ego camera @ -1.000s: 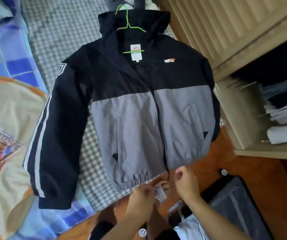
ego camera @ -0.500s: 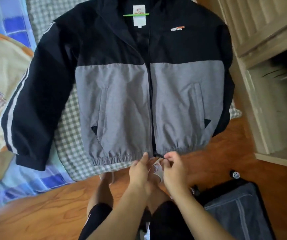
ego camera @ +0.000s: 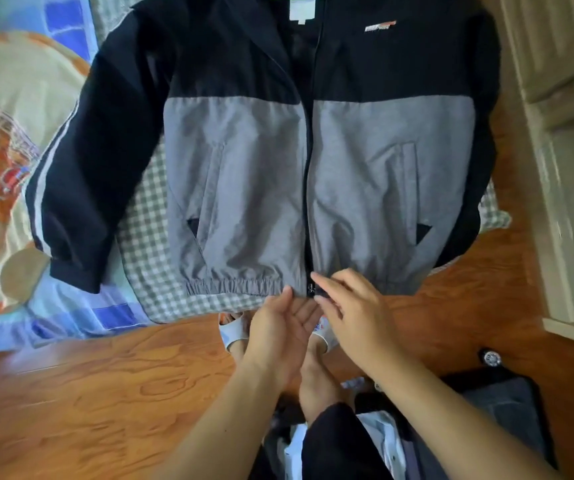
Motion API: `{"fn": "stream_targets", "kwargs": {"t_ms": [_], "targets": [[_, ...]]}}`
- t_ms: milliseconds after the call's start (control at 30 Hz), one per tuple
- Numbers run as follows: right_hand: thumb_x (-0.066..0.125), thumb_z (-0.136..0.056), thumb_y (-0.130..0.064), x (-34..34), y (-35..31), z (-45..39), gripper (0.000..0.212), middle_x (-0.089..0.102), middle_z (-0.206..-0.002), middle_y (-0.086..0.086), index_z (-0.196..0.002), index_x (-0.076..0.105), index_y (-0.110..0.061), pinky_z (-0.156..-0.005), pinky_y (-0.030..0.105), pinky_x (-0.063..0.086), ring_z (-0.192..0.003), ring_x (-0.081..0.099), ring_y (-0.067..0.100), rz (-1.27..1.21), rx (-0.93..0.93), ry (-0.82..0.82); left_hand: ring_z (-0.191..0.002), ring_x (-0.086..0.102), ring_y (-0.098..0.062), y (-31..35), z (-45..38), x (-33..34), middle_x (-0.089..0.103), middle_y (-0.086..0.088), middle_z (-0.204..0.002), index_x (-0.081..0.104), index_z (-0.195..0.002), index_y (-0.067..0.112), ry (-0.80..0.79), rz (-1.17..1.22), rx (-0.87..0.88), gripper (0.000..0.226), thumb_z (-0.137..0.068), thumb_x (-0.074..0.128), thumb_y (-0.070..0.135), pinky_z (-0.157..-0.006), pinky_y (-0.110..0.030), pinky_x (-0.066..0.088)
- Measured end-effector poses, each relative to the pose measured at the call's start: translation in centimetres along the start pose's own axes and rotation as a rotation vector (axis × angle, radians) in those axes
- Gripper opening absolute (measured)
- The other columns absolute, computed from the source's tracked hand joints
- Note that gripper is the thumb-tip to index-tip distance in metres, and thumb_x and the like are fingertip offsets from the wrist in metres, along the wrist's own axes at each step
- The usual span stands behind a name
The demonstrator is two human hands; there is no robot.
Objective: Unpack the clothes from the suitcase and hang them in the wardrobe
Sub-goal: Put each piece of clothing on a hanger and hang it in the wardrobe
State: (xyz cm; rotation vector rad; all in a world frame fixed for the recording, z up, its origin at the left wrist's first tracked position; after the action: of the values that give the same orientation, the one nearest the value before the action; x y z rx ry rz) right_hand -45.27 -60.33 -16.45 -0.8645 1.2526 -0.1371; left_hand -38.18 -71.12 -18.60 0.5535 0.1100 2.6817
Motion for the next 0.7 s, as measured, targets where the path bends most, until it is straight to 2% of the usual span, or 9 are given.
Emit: {"fn": "stream_targets", "kwargs": {"t_ms": [100,133,200,333,467,533,600,700], "targets": [[0.070,-0.091,-0.014,-1.1,-0.7,-0.3,0.014,0.069,-0.092,-0.005,-0.103,0.077,-0.012,-0.074,0.021,0.052,-0.081,0.065,0.011,-0.094,0.003,0.063,-0.109,0.070,-0.030,0.3,0.8,0.0,0.070,-0.017,-0.093,0.055,-0.094,0.004,-0.026,0.022,0.039,0.014,-0.103,0.055,0.015,-0.103,-0.040,0.054],[0.068,-0.092,-0.016,-1.2,-1.0,-0.6,0.011,0.069,-0.091,-0.006,-0.100,0.076,-0.013,-0.072,0.023,0.052,-0.080,0.066,0.011,-0.113,0.018,0.057,-0.109,0.070,-0.030,0.4,1.0,0.0,0.070,-0.020,-0.100,0.056,-0.100,0.003,-0.025,0.023,0.053,0.009,-0.101,0.057,0.012,-0.101,-0.038,0.055],[0.065,-0.093,-0.019,-1.2,-1.2,-1.3,0.010,0.069,-0.089,-0.008,-0.096,0.074,-0.016,-0.070,0.029,0.053,-0.078,0.065,0.009,-0.159,0.083,0.015,-0.109,0.071,-0.028,0.3,1.1,0.0,0.070,-0.022,-0.108,0.059,-0.108,0.000,0.008,0.002,0.069,0.013,-0.100,0.059,0.011,-0.102,-0.037,0.055],[0.068,-0.090,-0.018,-1.1,-0.9,-1.8,0.007,0.068,-0.087,-0.012,-0.093,0.074,-0.020,-0.070,0.031,0.053,-0.077,0.063,0.003,-0.228,0.187,-0.042,-0.097,0.073,-0.026,0.4,0.8,0.1,0.070,-0.022,-0.102,0.061,-0.099,-0.001,0.027,-0.002,0.071,0.015,-0.102,0.055,0.012,-0.099,-0.038,0.055],[0.072,-0.088,-0.011,-1.5,-1.3,-1.9,0.011,0.067,-0.090,-0.011,-0.096,0.075,-0.018,-0.068,0.029,0.055,-0.077,0.065,0.008,-0.252,0.161,-0.003,-0.116,0.067,-0.037,0.0,0.7,-0.1,0.065,-0.033,-0.122,0.058,-0.113,-0.003,0.000,-0.004,0.069,0.019,-0.103,0.055,0.013,-0.108,-0.044,0.050],[0.073,-0.086,-0.008,-1.6,-1.5,-1.7,0.011,0.068,-0.091,-0.011,-0.093,0.074,-0.017,-0.070,0.028,0.054,-0.079,0.065,0.005,-0.191,0.126,0.035,-0.115,0.068,-0.036,-0.1,0.8,-0.1,0.068,-0.031,-0.118,0.062,-0.105,-0.002,-0.012,-0.005,0.072,0.014,-0.101,0.058,0.010,-0.109,-0.044,0.048],[0.074,-0.083,-0.004,-1.3,-1.8,-1.2,0.013,0.069,-0.092,-0.010,-0.090,0.073,-0.014,-0.073,0.030,0.055,-0.083,0.066,0.005,-0.199,0.123,0.041,-0.104,0.071,-0.032,0.0,1.0,-0.2,0.072,-0.024,-0.104,0.064,-0.089,0.003,0.001,0.000,0.079,0.013,-0.100,0.058,0.008,-0.106,-0.043,0.051],[0.074,-0.079,0.003,-1.0,-2.3,-0.7,0.016,0.070,-0.096,-0.007,-0.089,0.072,-0.010,-0.078,0.031,0.057,-0.090,0.068,0.006,-0.235,0.119,0.036,-0.090,0.070,-0.026,0.2,1.2,-0.3,0.069,-0.017,-0.091,0.063,-0.082,0.005,0.011,0.007,0.100,0.018,-0.099,0.059,0.008,-0.104,-0.041,0.052]]}}
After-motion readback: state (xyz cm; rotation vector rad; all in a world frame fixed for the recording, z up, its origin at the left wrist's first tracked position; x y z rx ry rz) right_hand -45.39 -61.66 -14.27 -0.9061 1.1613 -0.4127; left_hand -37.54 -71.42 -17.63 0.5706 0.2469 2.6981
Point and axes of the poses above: each hand's wrist, its own z-axis away from the middle knuckle, its own x-axis out of the palm, y = z × x, the point moved 5 cm from there along -z, towards the middle knuckle
